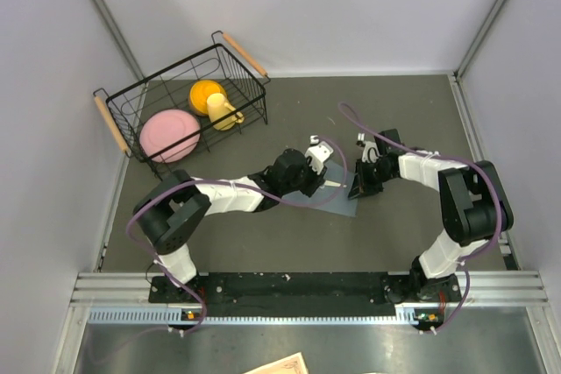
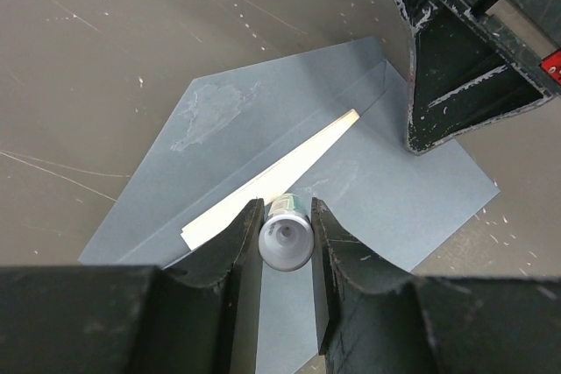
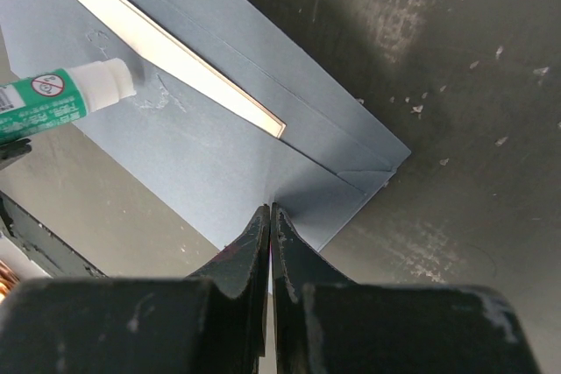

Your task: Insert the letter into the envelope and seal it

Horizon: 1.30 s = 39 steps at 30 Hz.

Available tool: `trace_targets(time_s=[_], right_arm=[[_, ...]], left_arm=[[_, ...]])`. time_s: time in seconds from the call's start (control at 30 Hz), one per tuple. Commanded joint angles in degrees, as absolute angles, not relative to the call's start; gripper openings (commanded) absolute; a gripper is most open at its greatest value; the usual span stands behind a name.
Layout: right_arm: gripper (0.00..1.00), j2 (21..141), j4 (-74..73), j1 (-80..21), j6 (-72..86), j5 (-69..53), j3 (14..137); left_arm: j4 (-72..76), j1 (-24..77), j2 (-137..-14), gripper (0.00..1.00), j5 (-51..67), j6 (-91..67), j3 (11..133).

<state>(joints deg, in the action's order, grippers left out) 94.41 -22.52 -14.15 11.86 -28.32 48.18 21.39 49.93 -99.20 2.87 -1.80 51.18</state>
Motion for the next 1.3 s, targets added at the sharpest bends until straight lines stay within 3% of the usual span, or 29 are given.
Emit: trace_targets(time_s=[0.0, 0.47, 0.7, 1.07, 1.27], right_arm=[[0.0, 95.8, -22.1, -14.6, 11.3, -25.9, 49.7], [0.0, 97.0, -22.4, -14.7, 11.4, -26.5, 49.6], [0.0, 96.9, -23.0, -14.7, 11.7, -25.1, 49.7], [0.0, 96.4, -23.0, -14.6, 11.9, -24.6, 49.4], [0.0, 96.7, -23.0, -14.7, 12.0, -25.1, 49.7]], left_arm=[[24.8, 50.3, -100.0, 0.0, 2.6, -2.4, 50.3], [25.4, 53.1, -104.9, 0.0, 2.1, -3.4, 53.3], [22.0, 53.3, -101.9, 0.0, 1.2, -4.0, 51.8], [13.8, 50.7, -100.0, 0.0, -9.6, -9.9, 51.2], [14.1, 51.0, -101.0, 0.0, -7.1, -7.4, 51.4]])
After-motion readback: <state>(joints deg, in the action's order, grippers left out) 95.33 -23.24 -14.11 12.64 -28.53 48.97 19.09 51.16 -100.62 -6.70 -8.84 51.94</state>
